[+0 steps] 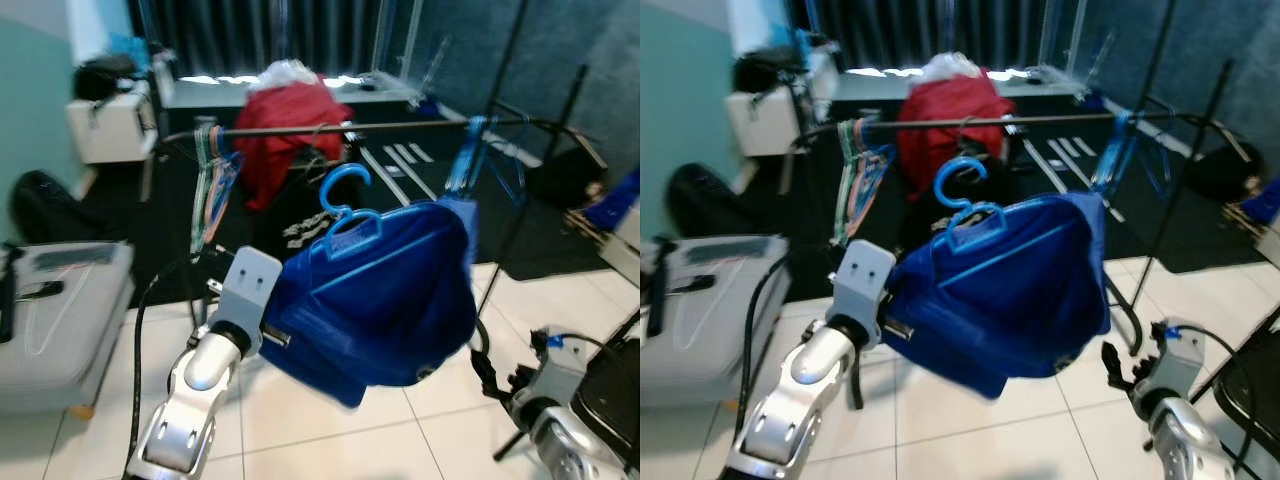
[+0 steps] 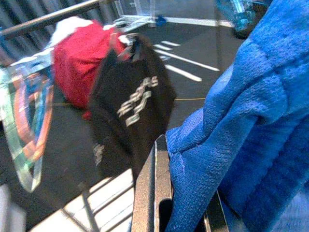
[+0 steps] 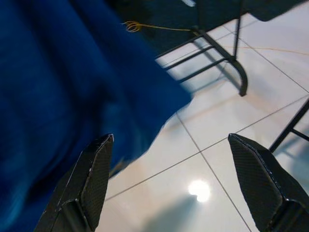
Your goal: Hang hanger
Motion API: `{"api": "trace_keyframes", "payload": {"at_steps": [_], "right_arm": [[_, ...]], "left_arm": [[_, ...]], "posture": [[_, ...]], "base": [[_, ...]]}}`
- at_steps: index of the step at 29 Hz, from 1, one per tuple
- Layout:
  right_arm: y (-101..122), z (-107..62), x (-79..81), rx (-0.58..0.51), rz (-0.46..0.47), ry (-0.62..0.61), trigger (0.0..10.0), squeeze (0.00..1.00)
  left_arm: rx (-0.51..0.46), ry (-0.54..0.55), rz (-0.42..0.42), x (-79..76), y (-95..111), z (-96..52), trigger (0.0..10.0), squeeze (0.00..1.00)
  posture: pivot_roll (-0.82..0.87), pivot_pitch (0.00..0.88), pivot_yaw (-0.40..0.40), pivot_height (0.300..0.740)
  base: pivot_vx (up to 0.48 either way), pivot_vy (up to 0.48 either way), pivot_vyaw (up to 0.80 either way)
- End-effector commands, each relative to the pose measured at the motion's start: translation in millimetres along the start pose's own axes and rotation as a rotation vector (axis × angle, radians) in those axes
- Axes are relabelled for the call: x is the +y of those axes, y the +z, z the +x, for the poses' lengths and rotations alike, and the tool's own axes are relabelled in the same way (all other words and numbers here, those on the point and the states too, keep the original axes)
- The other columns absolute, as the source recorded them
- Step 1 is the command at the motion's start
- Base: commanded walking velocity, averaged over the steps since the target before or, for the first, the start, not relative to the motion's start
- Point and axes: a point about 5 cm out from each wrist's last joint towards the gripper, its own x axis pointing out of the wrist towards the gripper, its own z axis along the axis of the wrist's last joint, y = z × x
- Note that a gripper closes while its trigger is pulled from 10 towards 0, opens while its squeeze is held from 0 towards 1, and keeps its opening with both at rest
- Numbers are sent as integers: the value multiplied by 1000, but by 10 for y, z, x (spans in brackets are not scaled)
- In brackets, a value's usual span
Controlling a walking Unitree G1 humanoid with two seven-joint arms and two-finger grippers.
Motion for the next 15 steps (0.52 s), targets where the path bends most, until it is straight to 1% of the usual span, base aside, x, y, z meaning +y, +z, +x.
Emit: {"api": "trace_keyframes", "payload": {"at_steps": [1, 2, 6, 9, 15], "right_arm": [[24, 4, -4, -17, 1, 7, 10000, 0], [24, 4, -4, -17, 1, 7, 10000, 0], [59, -11, 21, -60, 5, 38, 10000, 0], [63, -27, 44, -65, -13, 73, 10000, 0], [64, -31, 53, -68, -11, 82, 10000, 0]], "left_arm": [[-20, -5, -10, -20, 64, 20, 10000, 0], [-20, -5, -10, -20, 64, 20, 10000, 0], [-13, 1, -16, -37, 64, 23, 10000, 0], [-2, 19, -15, -36, 67, 27, 10000, 0], [20, 49, -1, -9, 50, 35, 10000, 0]], "posture": [[-128, 0, -9, 740], [-128, 0, -9, 740], [-128, 0, -9, 740], [-128, 0, -9, 740], [-130, 0, -8, 740]], "base": [[480, 0, -731], [480, 0, -731], [480, 0, 0], [480, 0, 0], [480, 0, 0]]}}
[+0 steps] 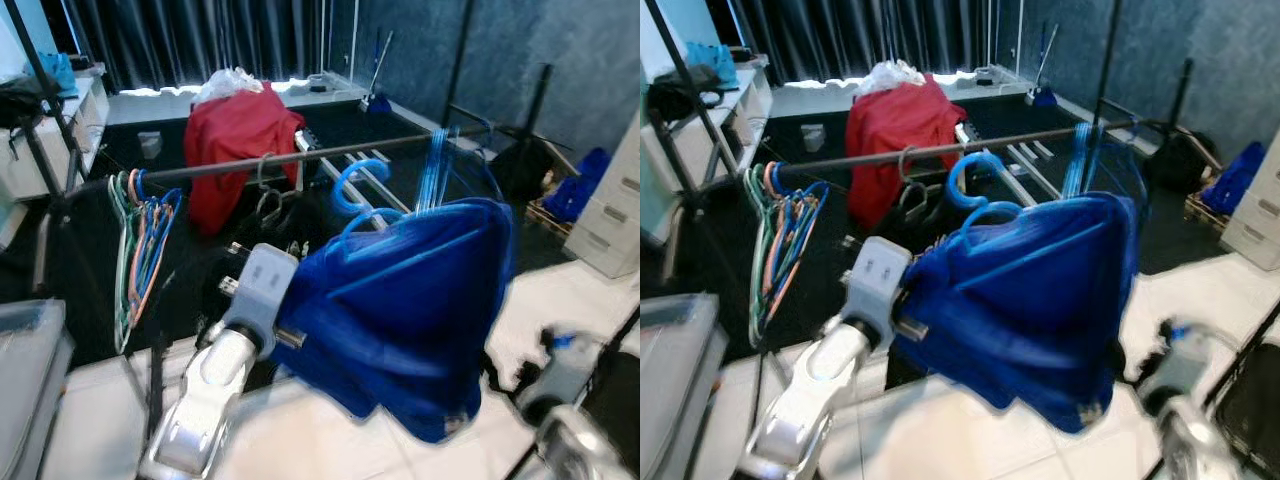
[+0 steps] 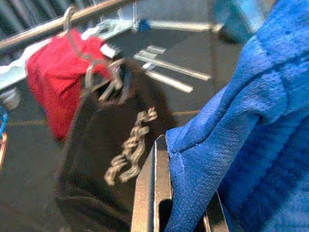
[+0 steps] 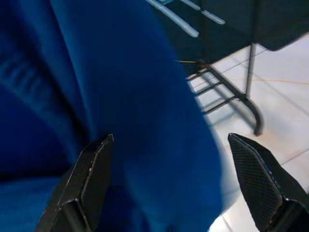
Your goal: Hang hanger
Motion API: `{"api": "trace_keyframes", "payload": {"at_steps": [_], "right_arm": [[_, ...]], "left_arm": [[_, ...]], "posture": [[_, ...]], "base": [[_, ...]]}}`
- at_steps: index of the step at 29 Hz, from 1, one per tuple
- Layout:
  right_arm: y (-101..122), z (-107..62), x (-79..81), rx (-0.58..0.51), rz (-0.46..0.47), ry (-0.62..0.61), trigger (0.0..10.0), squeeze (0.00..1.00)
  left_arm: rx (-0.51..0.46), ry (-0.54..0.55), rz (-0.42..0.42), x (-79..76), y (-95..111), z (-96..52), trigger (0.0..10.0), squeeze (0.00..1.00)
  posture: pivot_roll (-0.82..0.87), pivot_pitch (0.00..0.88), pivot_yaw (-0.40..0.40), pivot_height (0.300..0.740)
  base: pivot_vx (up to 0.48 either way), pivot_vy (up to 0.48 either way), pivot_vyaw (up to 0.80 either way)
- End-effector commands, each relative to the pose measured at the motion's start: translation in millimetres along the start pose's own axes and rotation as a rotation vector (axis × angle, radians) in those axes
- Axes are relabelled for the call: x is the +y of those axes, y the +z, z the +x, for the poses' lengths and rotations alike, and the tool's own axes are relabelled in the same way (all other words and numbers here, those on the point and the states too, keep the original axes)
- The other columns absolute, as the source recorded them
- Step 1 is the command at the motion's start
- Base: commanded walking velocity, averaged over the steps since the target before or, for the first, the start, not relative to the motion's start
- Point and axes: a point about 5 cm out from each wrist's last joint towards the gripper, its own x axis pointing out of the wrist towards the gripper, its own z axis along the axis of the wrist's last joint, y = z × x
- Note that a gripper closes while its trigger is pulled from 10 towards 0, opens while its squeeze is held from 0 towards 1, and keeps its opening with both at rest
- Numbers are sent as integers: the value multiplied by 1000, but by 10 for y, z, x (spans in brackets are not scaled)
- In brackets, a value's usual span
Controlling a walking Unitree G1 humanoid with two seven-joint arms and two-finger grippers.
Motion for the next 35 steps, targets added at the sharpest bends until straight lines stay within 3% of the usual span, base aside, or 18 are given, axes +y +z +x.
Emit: {"api": "trace_keyframes", "payload": {"at_steps": [1, 8, 15, 18, 25, 35], "right_arm": [[14, -43, -94, -11, 6, -32, 10000, 0], [18, -41, -129, -12, 8, -47, 10000, 0], [12, -45, -140, -10, 13, -55, 10000, 0], [10, -47, -147, -9, 17, -60, 10000, 0], [0, -55, -164, -5, 23, -65, 10000, 0], [-22, -56, -157, -1, 25, -70, 10000, 0]], "left_arm": [[-1, 9, 20, -7, 27, 14, 10000, 0], [63, 53, 59, 58, -22, 15, 10000, 0], [187, 82, 96, 83, -145, -3, 10000, 0], [254, 118, 89, 103, -202, -16, 10000, 0], [294, 98, 98, 25, -175, -40, 10000, 0], [344, 112, 22, -37, -127, -46, 10000, 0]], "posture": [[-130, 0, -9, 740], [-126, 0, -10, 740], [-128, 0, -8, 740], [-130, 0, -5, 740], [-127, 0, -4, 740], [-130, 0, 0, 740]], "base": [[480, 0, 0], [480, 0, 0], [396, 0, 0], [0, 0, 0], [0, 0, 0], [0, 0, 0]]}}
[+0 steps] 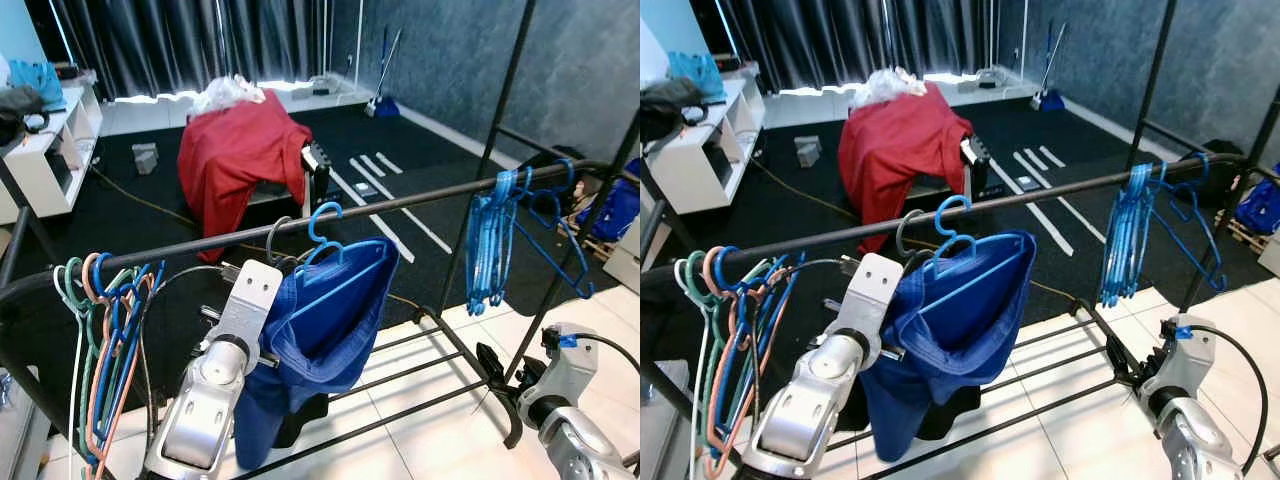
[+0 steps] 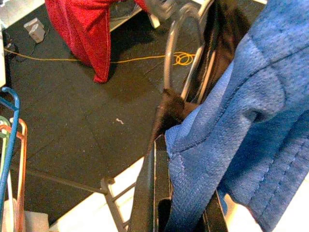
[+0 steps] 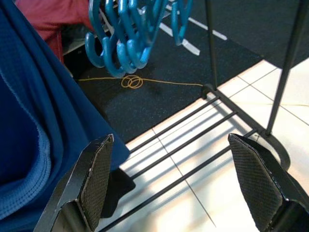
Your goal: Hang hanger
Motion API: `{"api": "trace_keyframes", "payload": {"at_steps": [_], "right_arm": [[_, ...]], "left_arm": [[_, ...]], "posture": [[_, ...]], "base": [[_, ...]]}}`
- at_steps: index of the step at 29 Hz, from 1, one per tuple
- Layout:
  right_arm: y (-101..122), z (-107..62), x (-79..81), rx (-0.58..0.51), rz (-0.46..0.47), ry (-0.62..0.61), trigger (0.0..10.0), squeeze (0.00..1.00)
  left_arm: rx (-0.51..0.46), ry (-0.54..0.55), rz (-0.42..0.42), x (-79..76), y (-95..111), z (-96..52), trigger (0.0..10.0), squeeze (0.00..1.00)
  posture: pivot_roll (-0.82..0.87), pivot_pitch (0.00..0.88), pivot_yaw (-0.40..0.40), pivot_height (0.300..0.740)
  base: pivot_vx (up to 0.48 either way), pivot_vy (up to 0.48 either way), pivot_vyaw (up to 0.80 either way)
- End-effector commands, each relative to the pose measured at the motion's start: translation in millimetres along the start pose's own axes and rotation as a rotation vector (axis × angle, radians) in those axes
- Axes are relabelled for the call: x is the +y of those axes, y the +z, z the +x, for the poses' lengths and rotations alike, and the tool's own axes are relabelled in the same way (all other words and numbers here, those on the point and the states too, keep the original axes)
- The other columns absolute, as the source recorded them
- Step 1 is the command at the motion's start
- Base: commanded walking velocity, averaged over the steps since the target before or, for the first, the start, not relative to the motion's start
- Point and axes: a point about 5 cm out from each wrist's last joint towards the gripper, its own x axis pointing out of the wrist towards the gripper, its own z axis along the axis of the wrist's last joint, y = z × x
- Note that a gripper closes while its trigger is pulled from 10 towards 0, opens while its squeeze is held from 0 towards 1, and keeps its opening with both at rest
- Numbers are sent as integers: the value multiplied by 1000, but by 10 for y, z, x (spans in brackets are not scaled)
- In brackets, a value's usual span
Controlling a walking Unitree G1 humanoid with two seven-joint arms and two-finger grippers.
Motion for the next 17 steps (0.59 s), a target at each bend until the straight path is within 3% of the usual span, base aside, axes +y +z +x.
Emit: {"api": "trace_keyframes", "payload": {"at_steps": [1, 4, 6, 8, 11, 17], "right_arm": [[-36, -9, -13, 8, 10, -12, 10000, 0], [-38, -19, -26, 9, 10, -20, 10000, 0], [-38, -32, -50, 9, 9, -32, 10000, 0], [-38, -32, -50, 9, 9, -32, 10000, 0], [-34, -39, -72, 8, 8, -44, 10000, 0], [-18, -41, -82, 2, 9, -56, 10000, 0]], "left_arm": [[-9, 14, -34, 3, 81, -15, 10000, 0], [-13, 9, -71, -46, 135, -6, 10000, 0], [8, -35, -152, -185, 199, 12, 10000, 0], [8, -35, -152, -185, 199, 12, 10000, 0], [87, -81, -239, -336, 189, 53, 10000, 0], [171, -77, -284, -383, 165, 185, 10000, 0]], "posture": [[-134, 0, 3, 740], [-139, 0, 8, 740], [-142, 0, 10, 740], [-142, 0, 10, 740], [-143, 0, 10, 740], [-158, 0, 21, 740]], "base": [[0, 0, 0], [0, 0, 0], [0, 0, 0], [0, 0, 0], [0, 0, 0], [0, 0, 0]]}}
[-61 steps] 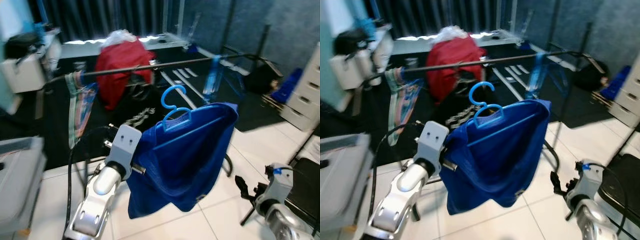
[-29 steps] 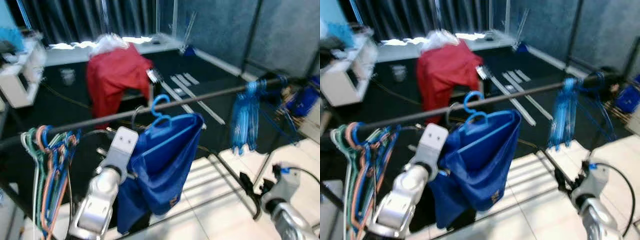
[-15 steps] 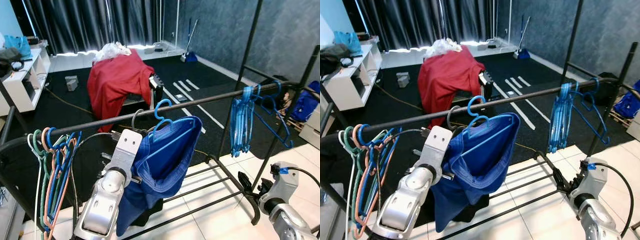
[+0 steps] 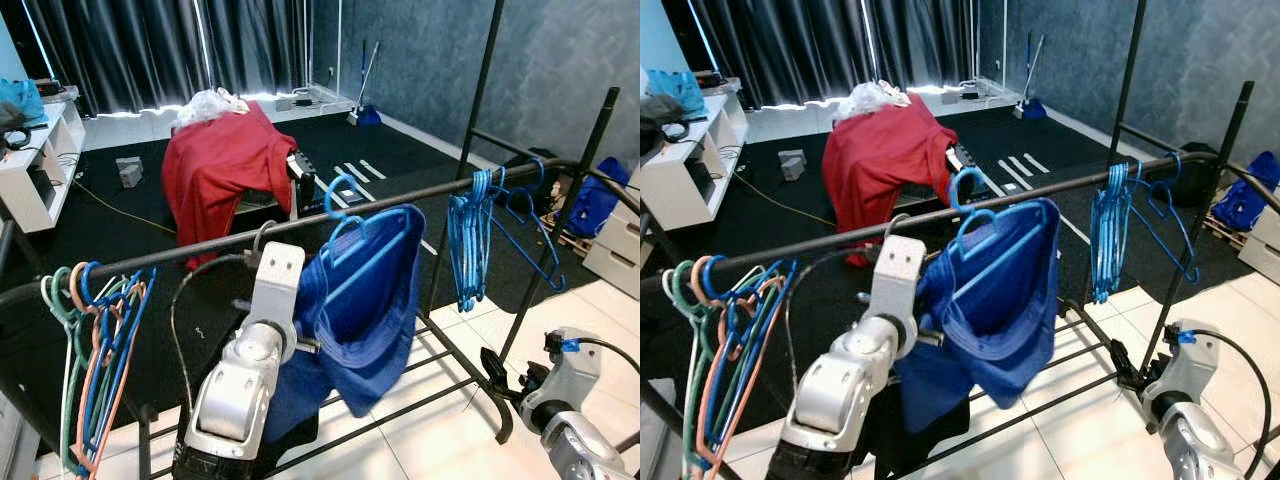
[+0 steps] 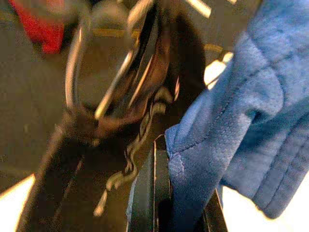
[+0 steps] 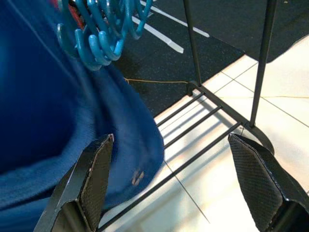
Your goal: Hang hanger
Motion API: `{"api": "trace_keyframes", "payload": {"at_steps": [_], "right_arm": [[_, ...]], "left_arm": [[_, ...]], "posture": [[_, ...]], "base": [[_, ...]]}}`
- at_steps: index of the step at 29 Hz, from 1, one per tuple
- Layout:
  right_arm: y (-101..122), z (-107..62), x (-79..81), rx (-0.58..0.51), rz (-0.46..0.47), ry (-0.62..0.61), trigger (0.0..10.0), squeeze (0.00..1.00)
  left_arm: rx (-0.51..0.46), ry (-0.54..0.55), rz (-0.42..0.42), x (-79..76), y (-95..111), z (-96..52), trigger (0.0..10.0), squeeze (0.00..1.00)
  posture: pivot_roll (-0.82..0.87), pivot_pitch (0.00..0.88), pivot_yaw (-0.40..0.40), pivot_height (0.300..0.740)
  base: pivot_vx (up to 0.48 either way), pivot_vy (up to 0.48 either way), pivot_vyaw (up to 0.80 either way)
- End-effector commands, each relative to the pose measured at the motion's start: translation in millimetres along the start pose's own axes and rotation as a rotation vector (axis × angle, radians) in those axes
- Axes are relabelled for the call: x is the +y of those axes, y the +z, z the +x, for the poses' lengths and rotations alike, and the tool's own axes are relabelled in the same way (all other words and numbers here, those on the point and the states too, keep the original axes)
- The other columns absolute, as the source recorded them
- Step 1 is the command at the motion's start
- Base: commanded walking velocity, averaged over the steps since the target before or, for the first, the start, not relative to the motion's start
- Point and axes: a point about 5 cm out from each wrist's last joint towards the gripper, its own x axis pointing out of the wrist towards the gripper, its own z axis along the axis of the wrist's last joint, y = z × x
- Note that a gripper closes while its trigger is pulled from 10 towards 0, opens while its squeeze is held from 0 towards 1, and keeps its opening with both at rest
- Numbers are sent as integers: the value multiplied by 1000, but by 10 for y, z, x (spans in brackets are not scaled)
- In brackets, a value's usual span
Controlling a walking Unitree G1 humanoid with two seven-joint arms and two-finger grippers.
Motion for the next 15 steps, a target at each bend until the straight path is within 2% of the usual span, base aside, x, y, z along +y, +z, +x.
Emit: {"api": "trace_keyframes", "payload": {"at_steps": [1, 2, 6, 7, 9, 15], "right_arm": [[12, -16, -35, -6, 5, -18, 10000, 0], [16, -26, -51, -8, 5, -25, 10000, 0], [20, -36, -66, -10, 6, -31, 10000, 0], [4, -56, -66, -12, 8, -42, 10000, 0], [19, -106, -133, -18, 10, -64, 10000, 0], [54, -187, -244, -29, 10, -97, 10000, 0]], "left_arm": [[47, 9, -47, -48, 26, 44, 10000, 0], [81, 26, -44, -11, -7, 73, 10000, 0], [106, 44, -55, 27, -27, 95, 10000, 0], [119, 71, -83, 118, -47, 137, 10000, 0], [106, 99, -158, 183, -2, 186, 10000, 0], [49, 98, -205, 201, 82, 237, 10000, 0]], "posture": [[-162, 0, 25, 740], [-164, 0, 27, 740], [-168, 0, 29, 740], [-178, 0, 39, 740], [-198, 0, 52, 740], [-224, 0, 66, 740]], "base": [[0, 0, 0], [0, 0, 0], [0, 0, 0], [0, 0, 0], [0, 0, 0], [0, 0, 0]]}}
